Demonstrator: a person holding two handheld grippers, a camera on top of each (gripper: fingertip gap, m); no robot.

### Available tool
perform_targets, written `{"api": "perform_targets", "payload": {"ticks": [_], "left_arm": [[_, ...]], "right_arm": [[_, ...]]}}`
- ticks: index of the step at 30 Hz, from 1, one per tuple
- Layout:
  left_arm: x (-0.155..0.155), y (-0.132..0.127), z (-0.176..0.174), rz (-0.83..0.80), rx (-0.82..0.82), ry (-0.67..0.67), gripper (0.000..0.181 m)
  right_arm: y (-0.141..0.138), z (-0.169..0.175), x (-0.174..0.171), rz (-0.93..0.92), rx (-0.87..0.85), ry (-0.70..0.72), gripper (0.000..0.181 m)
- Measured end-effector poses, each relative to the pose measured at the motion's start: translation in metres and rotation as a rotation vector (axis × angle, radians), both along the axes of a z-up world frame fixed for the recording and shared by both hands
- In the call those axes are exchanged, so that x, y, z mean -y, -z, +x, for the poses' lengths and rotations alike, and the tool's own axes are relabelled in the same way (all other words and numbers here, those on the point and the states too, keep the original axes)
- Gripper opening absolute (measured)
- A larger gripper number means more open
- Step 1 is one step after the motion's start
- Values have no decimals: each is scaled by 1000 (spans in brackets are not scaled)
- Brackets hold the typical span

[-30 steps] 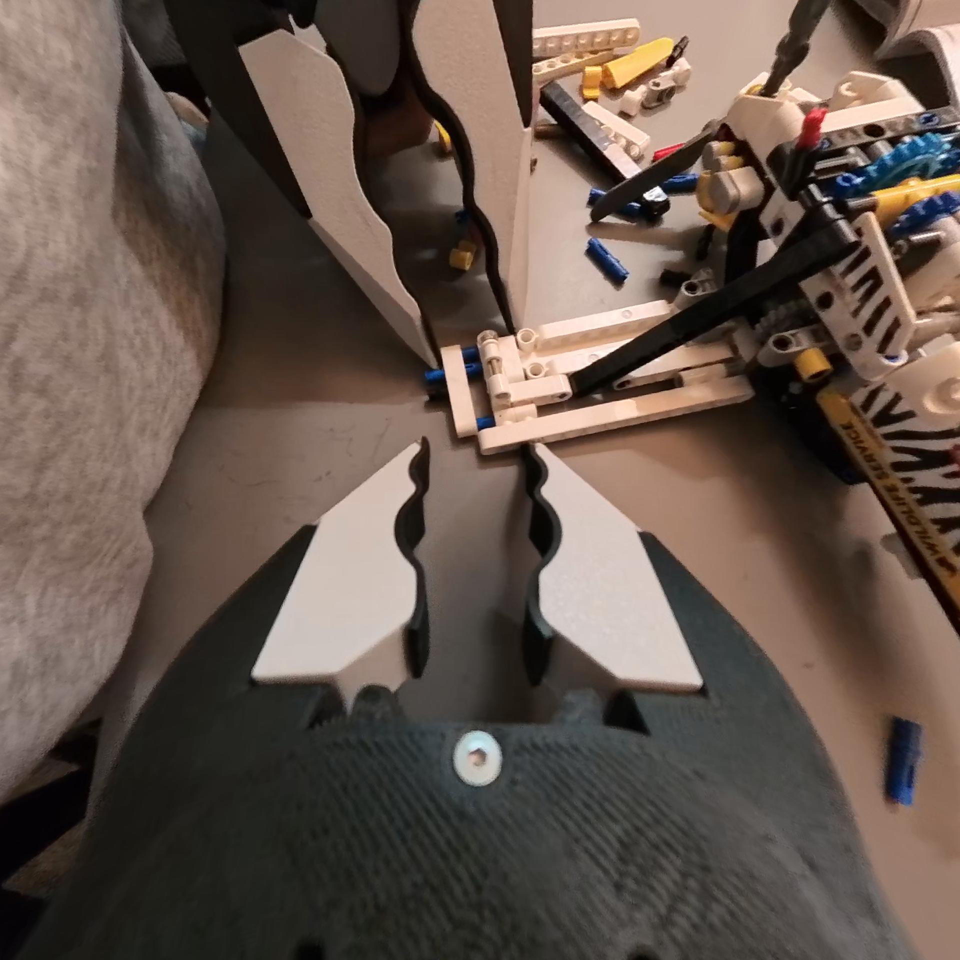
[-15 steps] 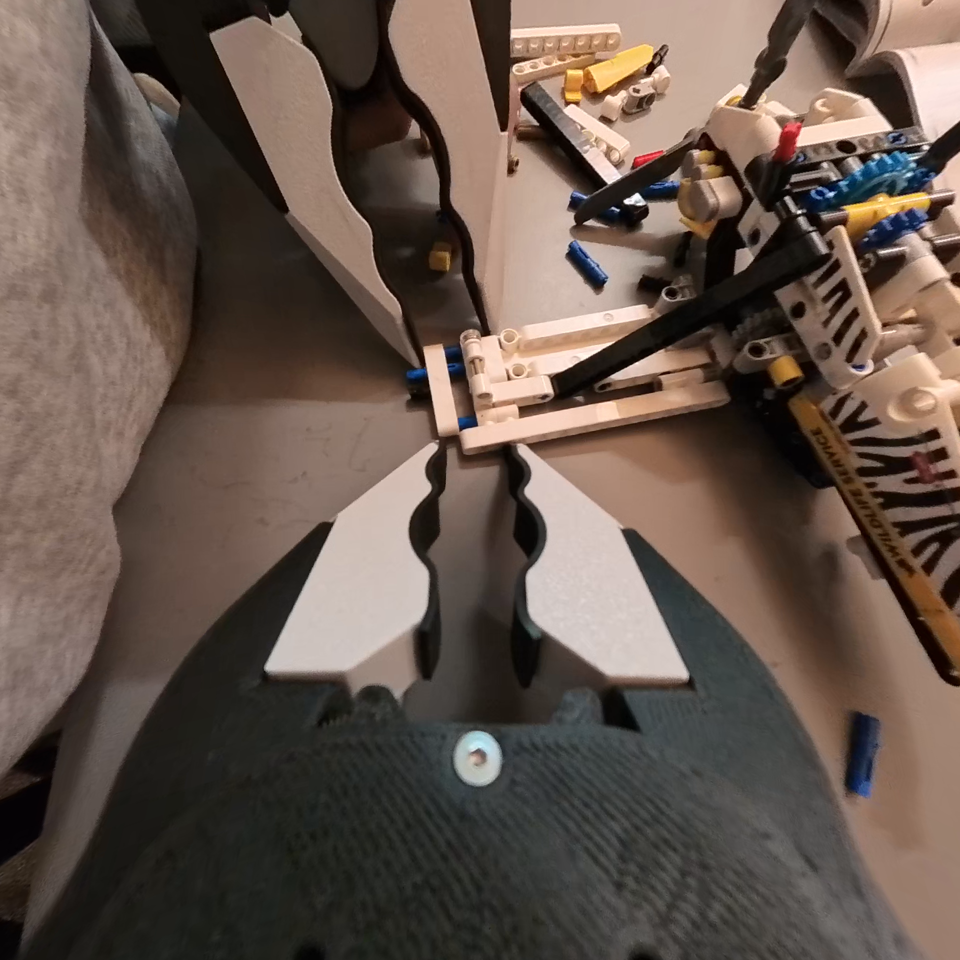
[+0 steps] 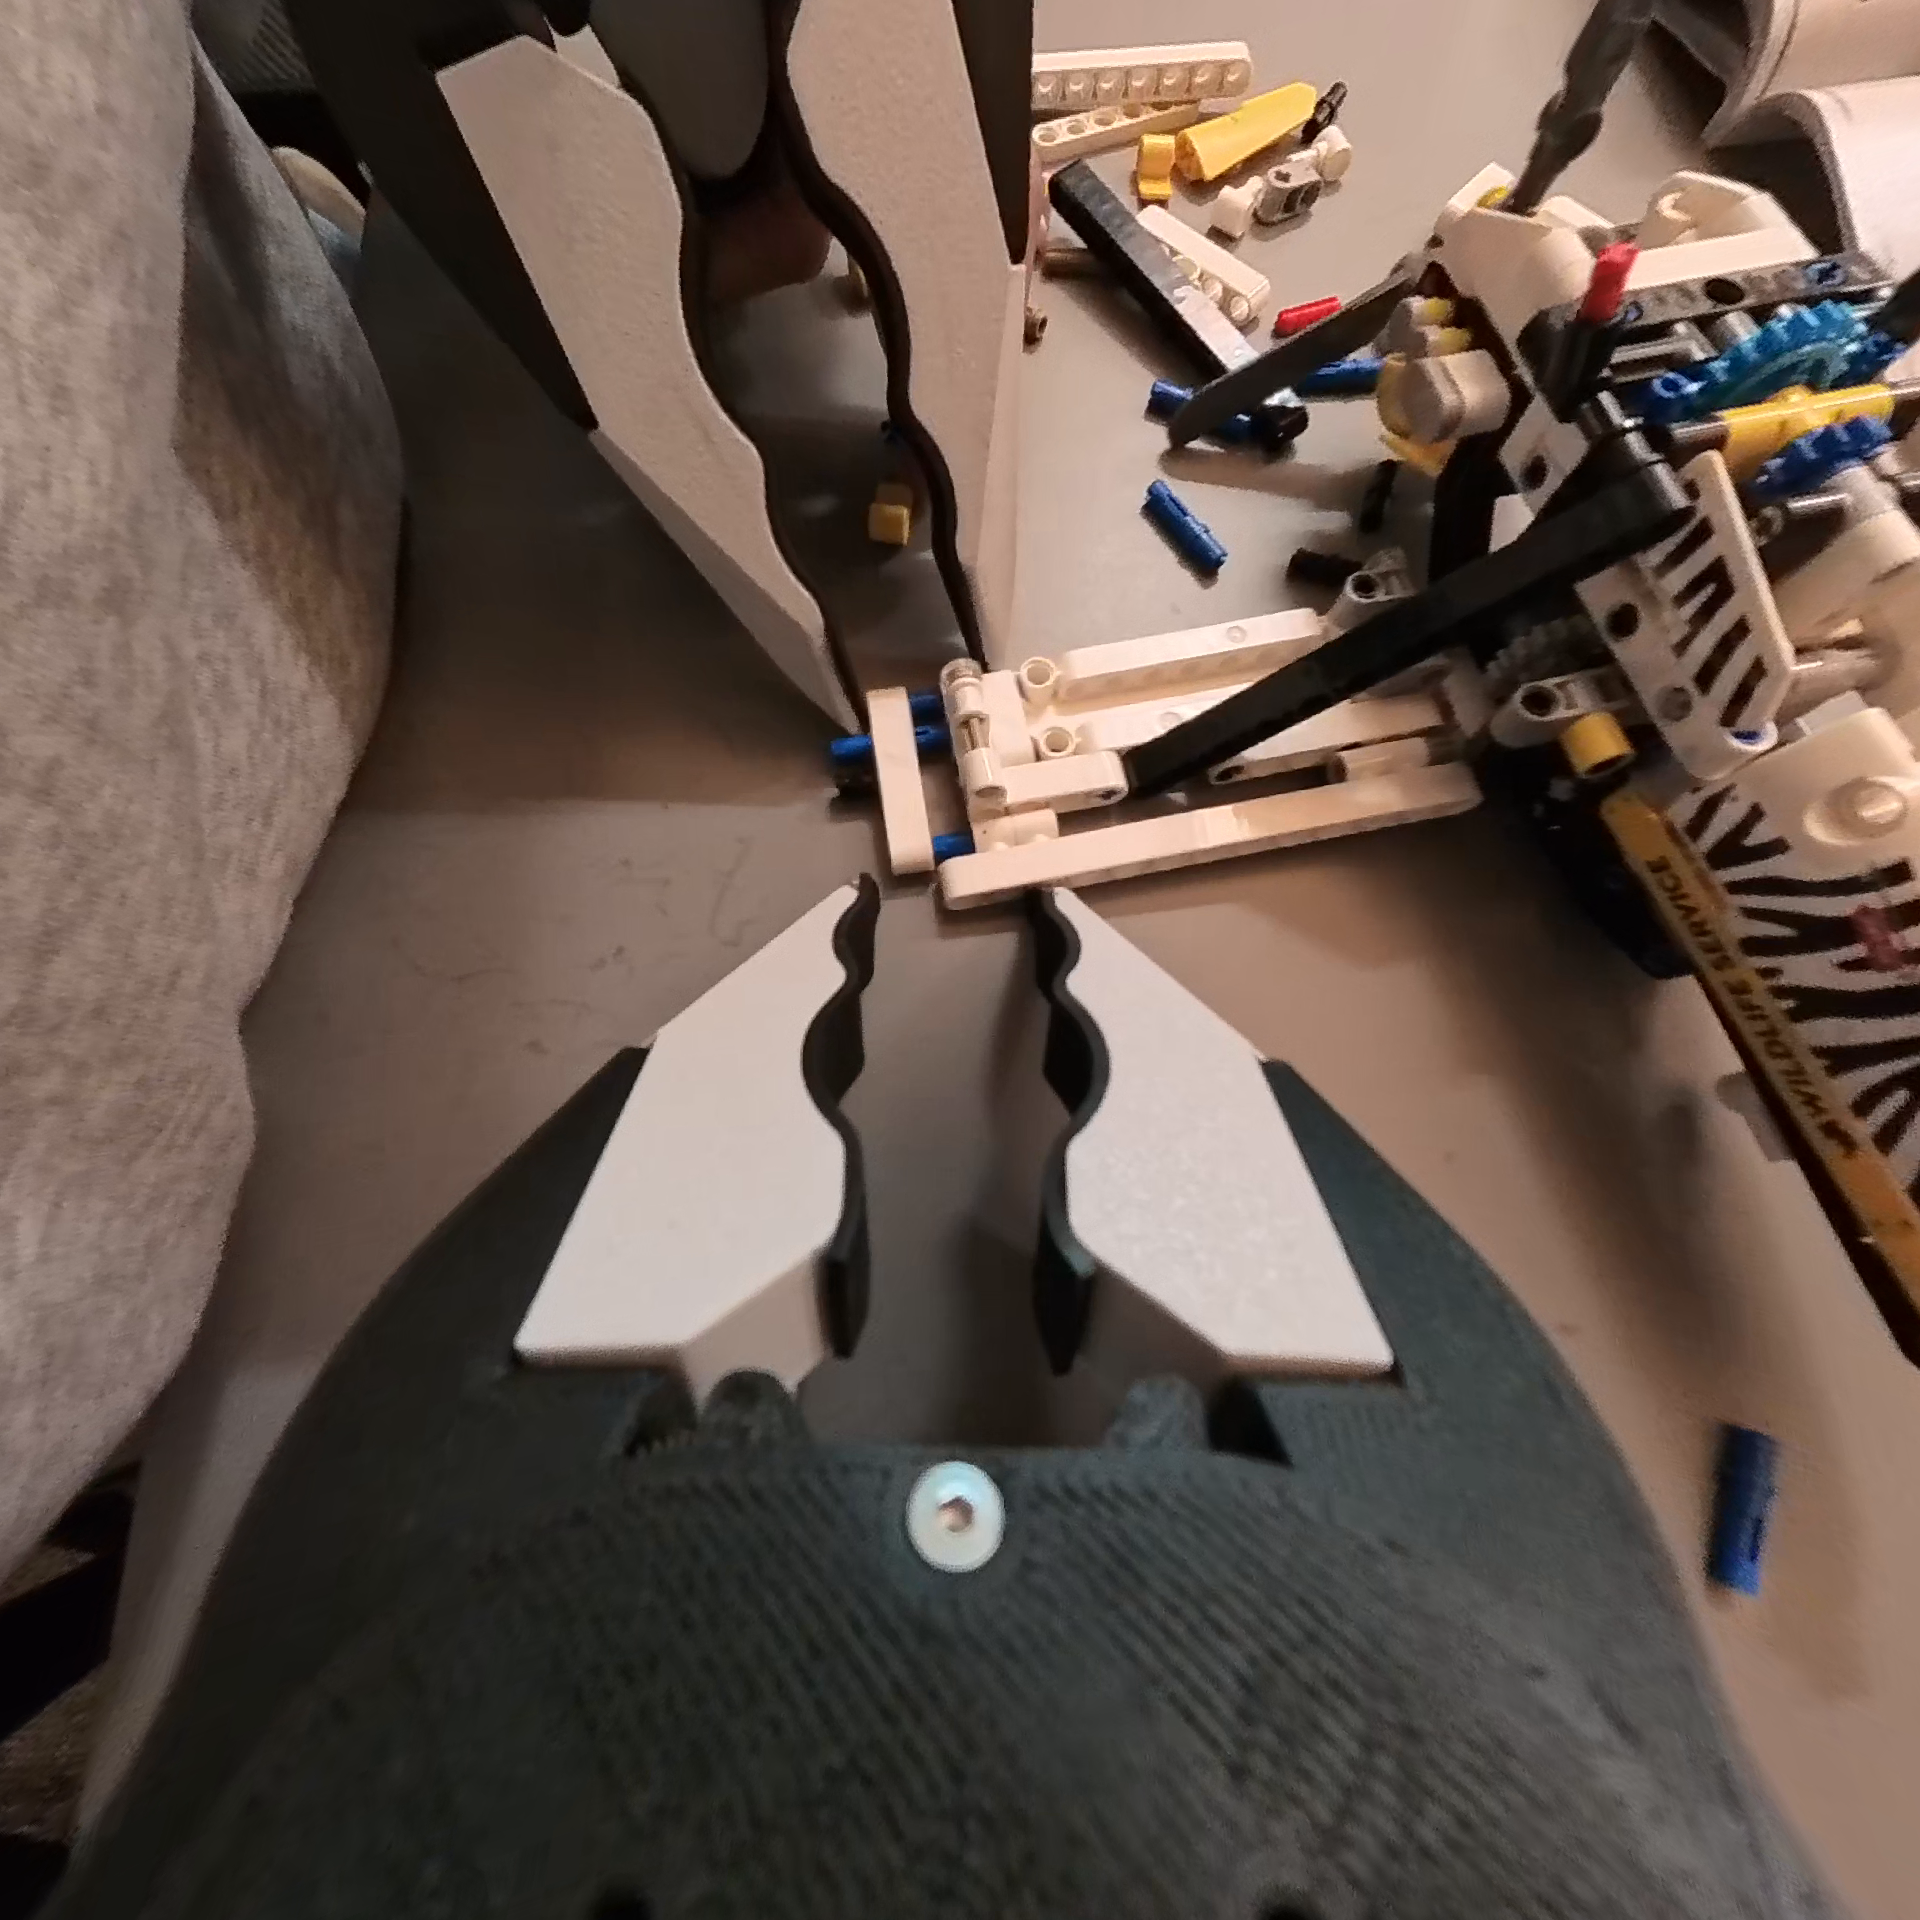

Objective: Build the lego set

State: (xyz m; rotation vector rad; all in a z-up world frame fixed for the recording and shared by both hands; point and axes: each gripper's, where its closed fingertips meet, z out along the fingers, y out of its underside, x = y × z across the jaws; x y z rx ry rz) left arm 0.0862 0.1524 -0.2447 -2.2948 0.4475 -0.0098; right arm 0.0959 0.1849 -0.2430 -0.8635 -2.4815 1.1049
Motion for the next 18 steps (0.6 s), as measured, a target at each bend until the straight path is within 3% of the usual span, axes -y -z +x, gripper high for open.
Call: {"api": "perform_targets", "payload": {"ticks": [18], "left_arm": [[-1, 1, -2, 2, -7, -10, 24]], "right_arm": [[0, -5, -1, 7, -14, 72, 23]]}}
